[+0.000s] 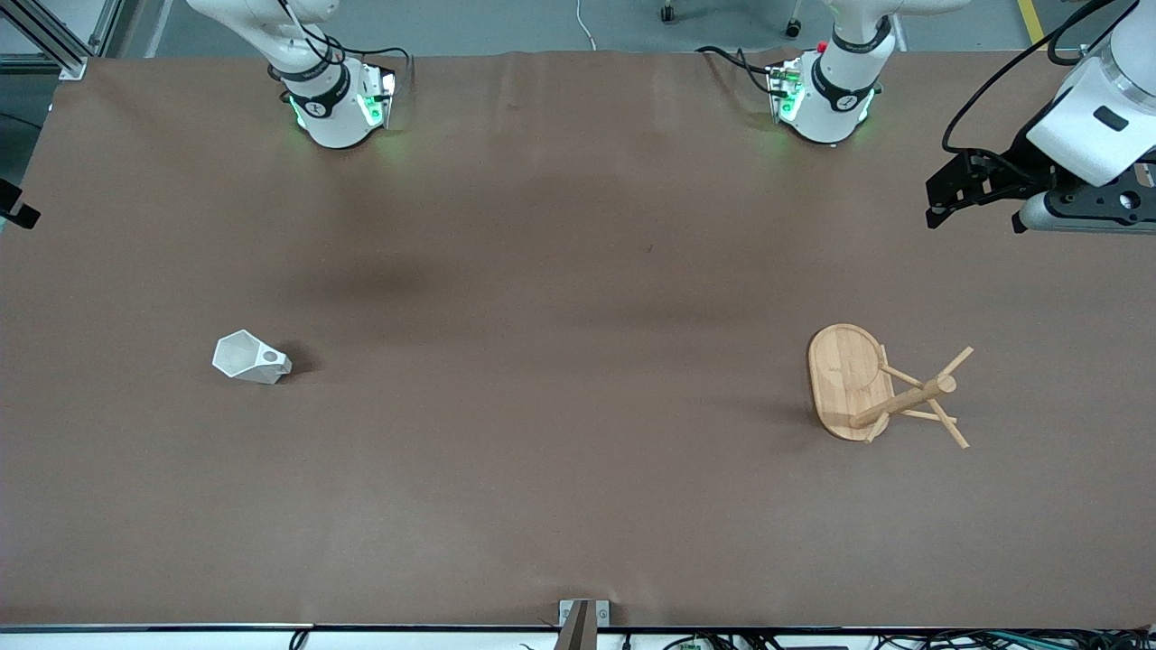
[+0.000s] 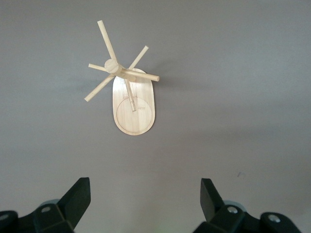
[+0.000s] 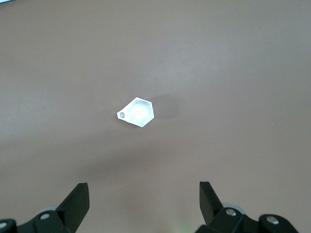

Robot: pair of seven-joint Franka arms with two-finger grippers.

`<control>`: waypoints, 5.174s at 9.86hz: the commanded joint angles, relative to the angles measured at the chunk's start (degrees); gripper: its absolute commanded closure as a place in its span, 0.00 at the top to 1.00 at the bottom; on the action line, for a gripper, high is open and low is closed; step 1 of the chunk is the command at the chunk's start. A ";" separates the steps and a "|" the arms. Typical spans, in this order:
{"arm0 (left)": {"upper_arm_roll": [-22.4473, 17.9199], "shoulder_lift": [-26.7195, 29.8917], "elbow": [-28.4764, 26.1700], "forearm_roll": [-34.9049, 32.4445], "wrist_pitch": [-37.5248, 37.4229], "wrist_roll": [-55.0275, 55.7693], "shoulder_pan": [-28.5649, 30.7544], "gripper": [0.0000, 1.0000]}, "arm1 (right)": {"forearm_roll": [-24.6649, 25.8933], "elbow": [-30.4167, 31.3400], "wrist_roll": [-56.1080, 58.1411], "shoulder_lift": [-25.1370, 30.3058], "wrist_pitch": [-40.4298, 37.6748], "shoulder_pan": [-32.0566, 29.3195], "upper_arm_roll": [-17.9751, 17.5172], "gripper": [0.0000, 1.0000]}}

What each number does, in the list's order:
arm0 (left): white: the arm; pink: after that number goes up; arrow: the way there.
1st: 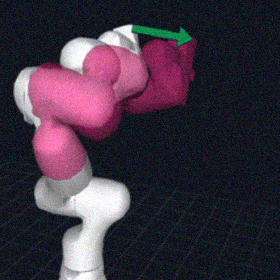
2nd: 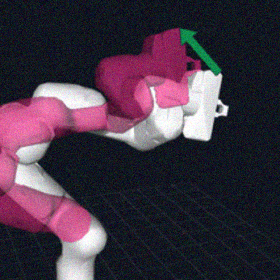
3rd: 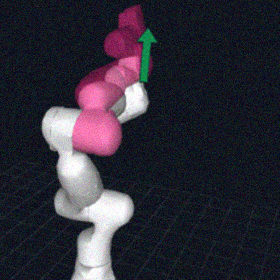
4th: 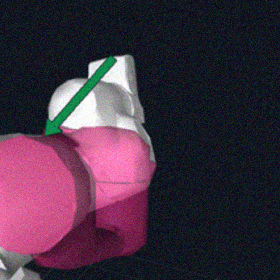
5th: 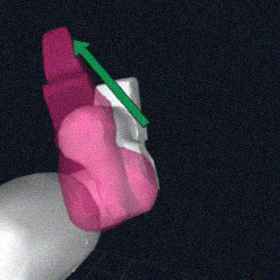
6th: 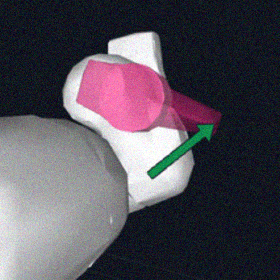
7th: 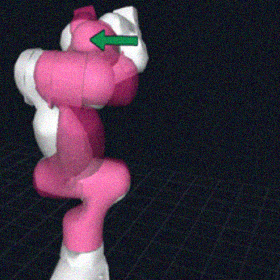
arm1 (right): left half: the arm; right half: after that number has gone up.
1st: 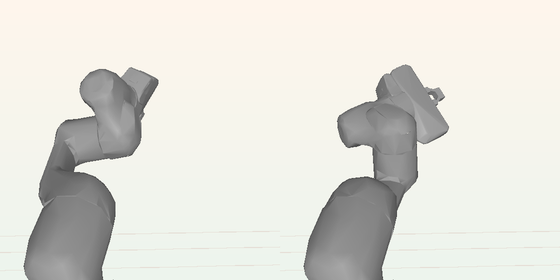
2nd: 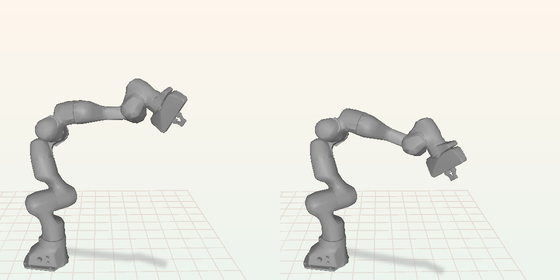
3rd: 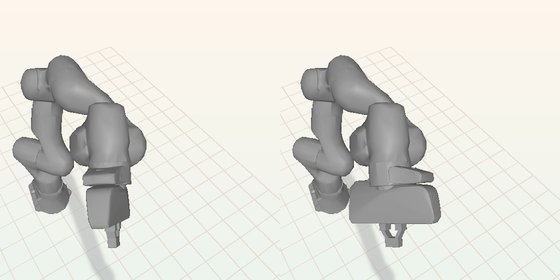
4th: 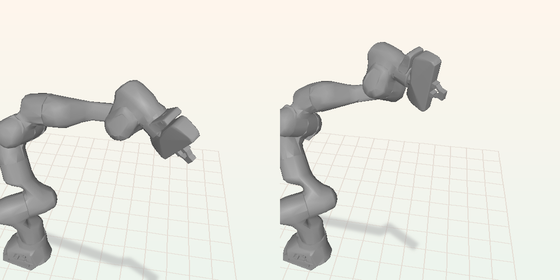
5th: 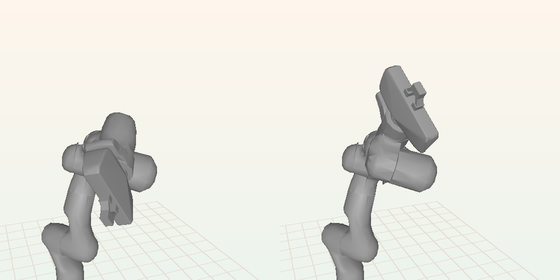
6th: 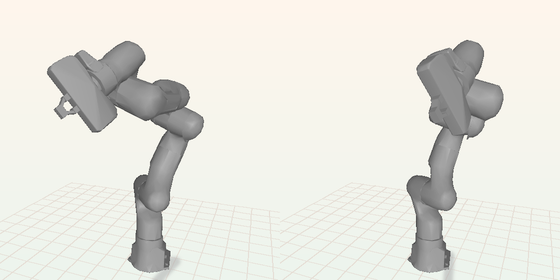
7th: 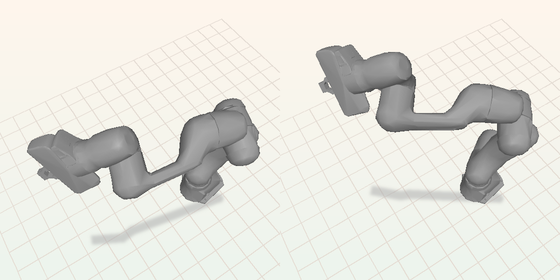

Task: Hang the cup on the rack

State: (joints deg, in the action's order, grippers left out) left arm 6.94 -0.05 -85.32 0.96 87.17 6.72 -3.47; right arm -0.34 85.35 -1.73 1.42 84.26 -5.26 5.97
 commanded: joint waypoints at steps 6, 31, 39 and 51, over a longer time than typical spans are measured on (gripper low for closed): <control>-0.43 -1.97 -0.63 0.09 -0.07 -3.29 0.74 1.00 | 0.26 0.25 0.85 0.07 -0.50 -0.98 -0.52 1.00; -0.43 -2.15 -0.02 0.36 0.02 -2.15 0.56 1.00 | -2.47 36.30 7.70 -20.76 58.15 -0.90 -1.23 0.00; -0.17 -2.15 -0.02 0.71 0.02 -1.98 -0.22 1.00 | -24.04 15.37 11.03 -16.63 23.85 8.68 -3.85 0.00; 0.89 -9.26 1.55 8.09 14.35 -3.38 -30.70 1.00 | -79.27 22.31 26.95 -18.30 20.77 26.61 -5.09 0.00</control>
State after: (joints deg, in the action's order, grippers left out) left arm 8.31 -8.45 -84.65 9.10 101.48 4.26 -31.65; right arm -76.57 105.75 24.30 -17.77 104.89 19.91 0.49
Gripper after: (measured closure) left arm 0.000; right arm 0.956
